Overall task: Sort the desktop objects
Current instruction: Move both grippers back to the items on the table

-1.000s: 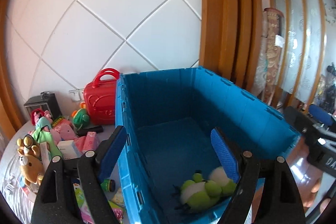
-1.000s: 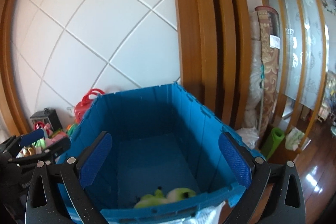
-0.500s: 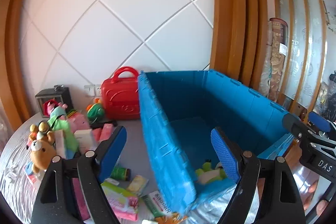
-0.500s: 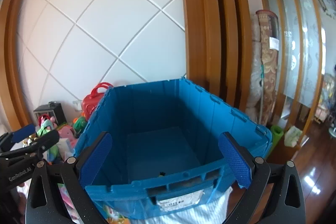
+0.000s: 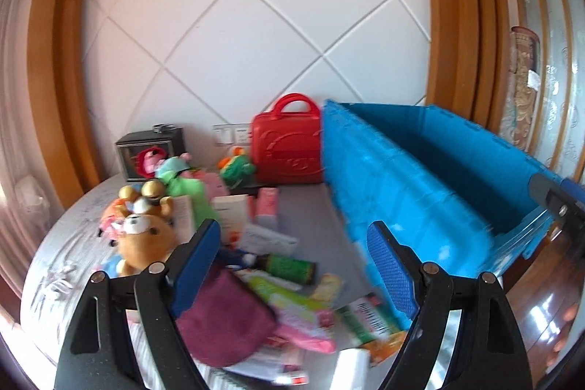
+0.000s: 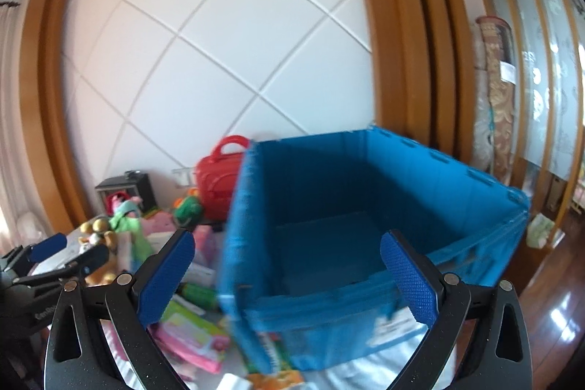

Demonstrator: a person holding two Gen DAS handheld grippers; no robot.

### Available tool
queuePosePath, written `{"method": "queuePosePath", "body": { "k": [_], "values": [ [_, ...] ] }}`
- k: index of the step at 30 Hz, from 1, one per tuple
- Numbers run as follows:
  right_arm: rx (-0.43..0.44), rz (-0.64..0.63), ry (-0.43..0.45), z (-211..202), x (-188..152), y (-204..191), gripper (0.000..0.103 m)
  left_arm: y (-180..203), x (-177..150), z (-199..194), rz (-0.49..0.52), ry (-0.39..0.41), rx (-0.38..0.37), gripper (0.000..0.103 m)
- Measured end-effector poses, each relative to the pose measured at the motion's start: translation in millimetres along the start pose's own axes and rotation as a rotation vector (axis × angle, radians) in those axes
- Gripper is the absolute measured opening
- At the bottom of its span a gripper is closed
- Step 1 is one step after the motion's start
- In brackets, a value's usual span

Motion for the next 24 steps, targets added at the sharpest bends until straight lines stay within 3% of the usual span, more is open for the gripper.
{"method": "queuePosePath", "body": {
  "k": [4,6,11,16,21,24],
  "values": [
    [0.008,-0.018,0.083,-13.3,-9.9,-54.0,0.103,-48.0,-20.6,-4.3,-0.002,-0.009,0.018,0.083],
    [-0.004,-0.02,0.074,-9.0,-23.0,-73.4,0.103,-74.1,-33.5,-4.2,0.0,-0.021,0.029,0.083],
    [-0.048,-0.046,-0.072,19.8,-87.5,-110.4,0.103,-134.2,-76.0,9.1,0.006,-0.079,0.037,0.083],
    [-0.143,-0.001,-0.219,49.8,-149.8,-104.5,0.103,-175.5,-132.3,45.6,-0.001,-0.2,0.013,0.083],
    [-0.231,0.031,-0.395,68.8,-215.2,-72.8,0.102,-176.5,-189.7,75.9,-0.017,-0.334,-0.016,0.083],
    [-0.271,-0.002,-0.479,77.1,-245.6,-54.8,0.089,-162.2,-213.6,83.5,-0.025,-0.389,-0.03,0.083]
  ]
}}
Point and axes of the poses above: each gripper's, at about its wrist camera, not at the fingertips, and z roughly the way its jaws point, y to its right, x to its top, the point moved 8 cm from there along z, roughly the way its jaws point, and after that the axes turned 12 degrees about z, right-handed, at the moved point
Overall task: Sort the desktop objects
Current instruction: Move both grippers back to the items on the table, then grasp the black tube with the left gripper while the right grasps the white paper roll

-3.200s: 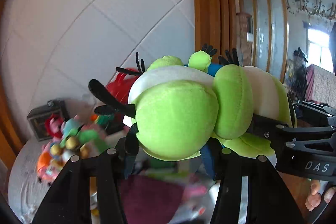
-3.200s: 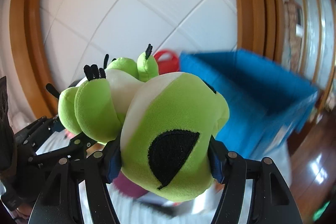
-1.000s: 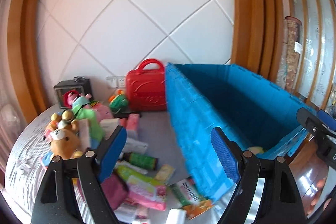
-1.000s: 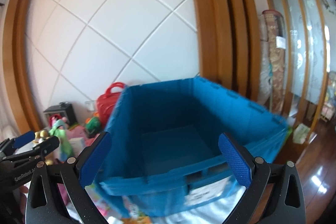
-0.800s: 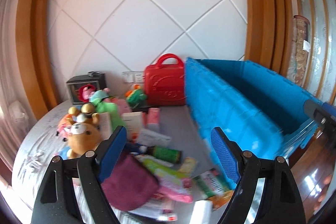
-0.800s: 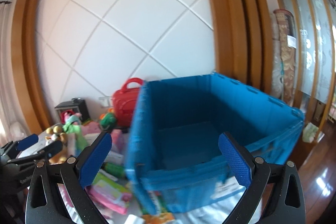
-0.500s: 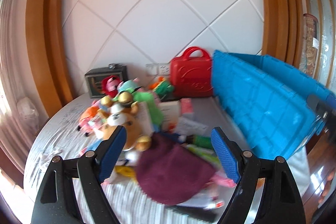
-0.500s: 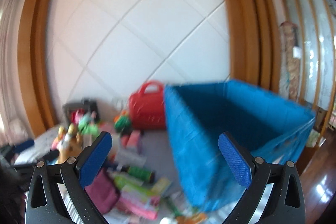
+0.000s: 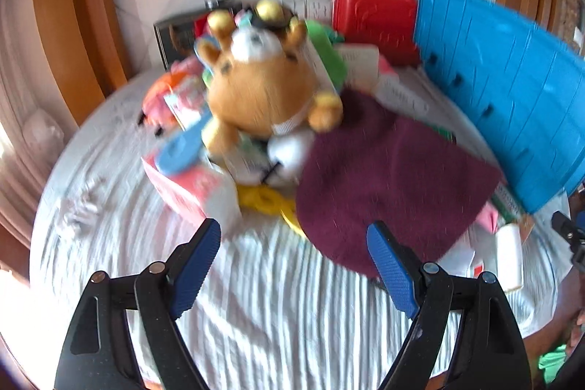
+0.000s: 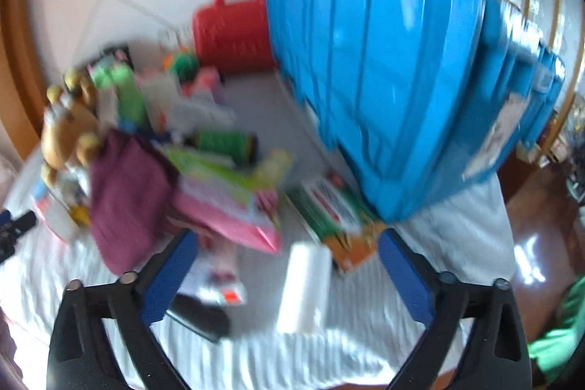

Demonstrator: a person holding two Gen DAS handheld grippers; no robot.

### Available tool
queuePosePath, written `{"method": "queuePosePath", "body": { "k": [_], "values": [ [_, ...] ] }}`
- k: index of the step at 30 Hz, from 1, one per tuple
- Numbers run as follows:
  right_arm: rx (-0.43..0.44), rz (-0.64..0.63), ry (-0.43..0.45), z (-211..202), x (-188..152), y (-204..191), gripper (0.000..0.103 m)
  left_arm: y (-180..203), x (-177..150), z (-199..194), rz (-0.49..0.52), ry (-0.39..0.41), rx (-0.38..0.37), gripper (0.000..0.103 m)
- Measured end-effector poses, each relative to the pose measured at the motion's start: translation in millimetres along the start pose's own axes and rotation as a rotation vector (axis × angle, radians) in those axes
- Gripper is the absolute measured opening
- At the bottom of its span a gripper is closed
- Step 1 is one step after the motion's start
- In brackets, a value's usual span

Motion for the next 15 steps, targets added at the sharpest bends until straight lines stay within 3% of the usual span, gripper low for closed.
{"method": "queuePosePath", "body": {
  "k": [3,7,11,15],
  "values": [
    [-0.012,-0.035,-0.073,22.7,-14.7,12.6,0.078,29.4,-15.9,15.8,-0.001,-0.064,-0.03,0.082],
    [0.012,-0.07,-0.121,36.7,-26.3,26.8,0.078,74.1,-33.4,35.7,-0.015,-0.136,-0.049,0.081],
    [0.058,-0.118,-0.169,50.9,-34.9,36.8,0.078,115.0,-56.6,53.1,-0.094,-0.237,-0.075,0.078],
    [0.097,-0.149,-0.204,60.2,-39.7,42.2,0.078,145.6,-63.4,68.1,-0.144,-0.27,-0.065,0.077]
  ]
}}
Point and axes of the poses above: each gripper's, at about its wrist camera, not at the fingertips, and z roughly the way its jaws point, y to its right, x to its top, the point moved 8 cm from there along z, roughly the way its jaws point, and after that the axes turned 12 degrees about z, right-handed, at the moved point
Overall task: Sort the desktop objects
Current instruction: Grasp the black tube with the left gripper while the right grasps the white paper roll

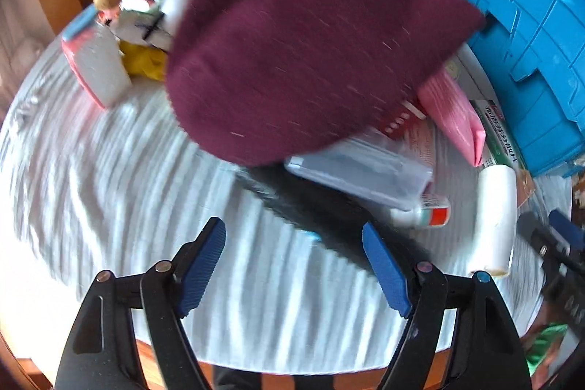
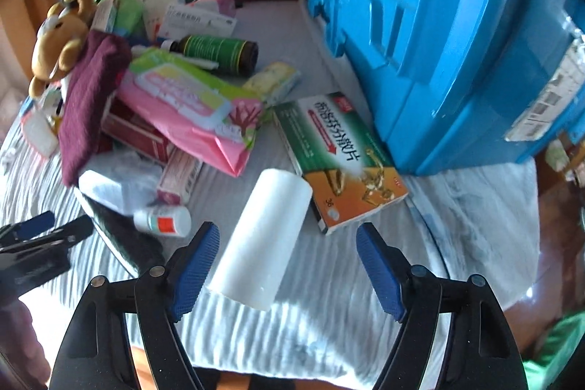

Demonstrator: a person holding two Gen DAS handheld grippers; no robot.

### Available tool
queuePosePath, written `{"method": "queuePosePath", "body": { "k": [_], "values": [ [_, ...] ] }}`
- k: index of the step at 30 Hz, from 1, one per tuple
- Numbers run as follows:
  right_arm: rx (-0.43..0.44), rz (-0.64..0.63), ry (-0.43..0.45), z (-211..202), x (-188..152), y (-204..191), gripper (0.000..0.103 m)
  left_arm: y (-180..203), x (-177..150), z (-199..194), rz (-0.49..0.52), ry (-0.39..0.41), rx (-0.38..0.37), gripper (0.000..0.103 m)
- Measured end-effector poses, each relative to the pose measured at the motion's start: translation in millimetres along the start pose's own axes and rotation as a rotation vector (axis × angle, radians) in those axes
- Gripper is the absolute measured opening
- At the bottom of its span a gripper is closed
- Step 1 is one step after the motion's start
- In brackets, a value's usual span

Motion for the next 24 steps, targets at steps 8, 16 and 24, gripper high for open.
{"method": "queuePosePath", "body": {
  "k": [8,16,24],
  "values": [
    [0.032,0.008,-0.078,19.6,-6.2,6.7,0.081,14.1,5.7,33.3,-0.043,-0.022,0.077,0.075],
    [0.06,0.05,-0.127,28.6,-12.7,1.1,0.079,-18.4,-11.2,18.9,0.055,-0.028,0.075,0.036],
    [0.051,0.104,-0.184,37.2,-12.5,-0.2,0.077,-38.1,-20.6,14.4,0.107,-0.04,0.084,0.035]
  ]
}}
Point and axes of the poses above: each gripper's, at about its wrist camera, not at the fingertips, and z roughly the way its jaws point, y to its right, x to its top, the point moved 8 cm from there along z, roughly the way its jaws point, and after that the axes turned 12 degrees about z, right-handed, at the moved point
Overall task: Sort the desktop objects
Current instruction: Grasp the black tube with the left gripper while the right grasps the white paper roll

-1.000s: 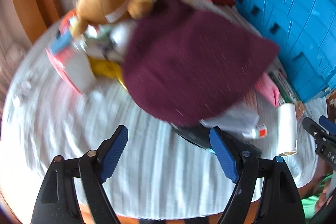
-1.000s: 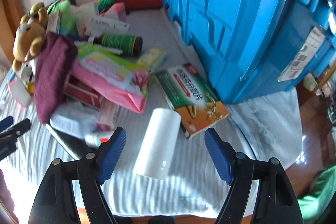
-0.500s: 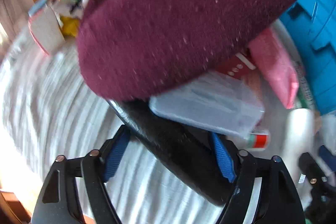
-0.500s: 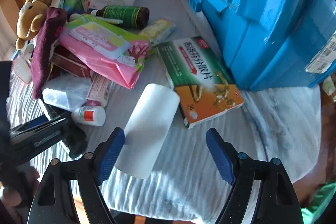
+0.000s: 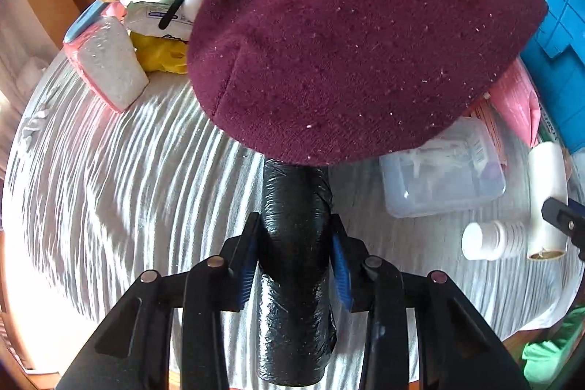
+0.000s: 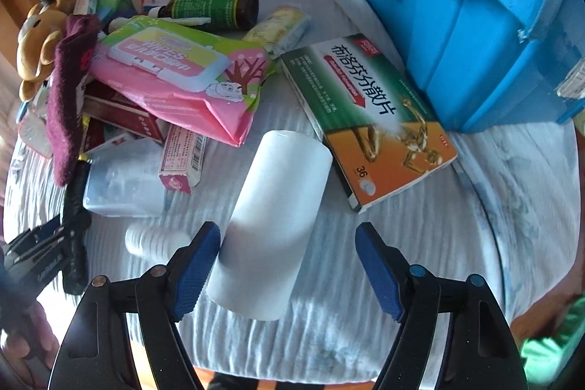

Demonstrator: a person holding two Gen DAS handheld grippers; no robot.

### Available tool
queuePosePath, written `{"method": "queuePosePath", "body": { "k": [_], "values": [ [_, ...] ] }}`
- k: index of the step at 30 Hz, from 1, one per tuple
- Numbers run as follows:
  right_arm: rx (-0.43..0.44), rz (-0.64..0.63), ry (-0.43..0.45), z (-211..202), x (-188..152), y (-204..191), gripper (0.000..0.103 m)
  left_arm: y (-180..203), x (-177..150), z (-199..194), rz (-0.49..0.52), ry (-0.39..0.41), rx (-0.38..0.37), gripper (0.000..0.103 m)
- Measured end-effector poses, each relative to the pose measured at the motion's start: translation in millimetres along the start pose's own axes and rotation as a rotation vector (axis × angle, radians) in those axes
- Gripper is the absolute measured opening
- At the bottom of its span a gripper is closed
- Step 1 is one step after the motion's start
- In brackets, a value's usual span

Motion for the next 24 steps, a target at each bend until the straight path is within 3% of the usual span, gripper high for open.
{"method": "queuePosePath", "body": {
  "k": [3,6,13,24],
  "values": [
    [-0.003,0.002,-0.016,1.8,-0.8,-2.0,0.071,2.6,-1.1,-1.4,0.028,-0.004,0.004,0.035],
    [-0.028,-0.006,-0.029,6.0,-3.2,-5.6,0.048,2.1,-3.6,-2.8,0.028,-0.01,-0.006,0.034],
    [-0.044,-0.001,-0.035,11.6,-7.2,-5.4,0.046,-0.4,-6.5,-5.3,0.036,-0.004,-0.017,0.034],
    [-0.06,-0.037,0.047,-21.3,-5.3,-9.9,0.045,-15.9,-12.6,-53.3,0.018,0.106,0.013,0.034]
  ]
}}
Point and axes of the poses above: each gripper's, at about its wrist camera, not at the fingertips, and z roughly the way its jaws point, y to its right, x to its top, the point moved 8 cm from there along z, roughly the way its jaws point, and after that the axes turned 12 degrees about z, right-handed, at the moved point
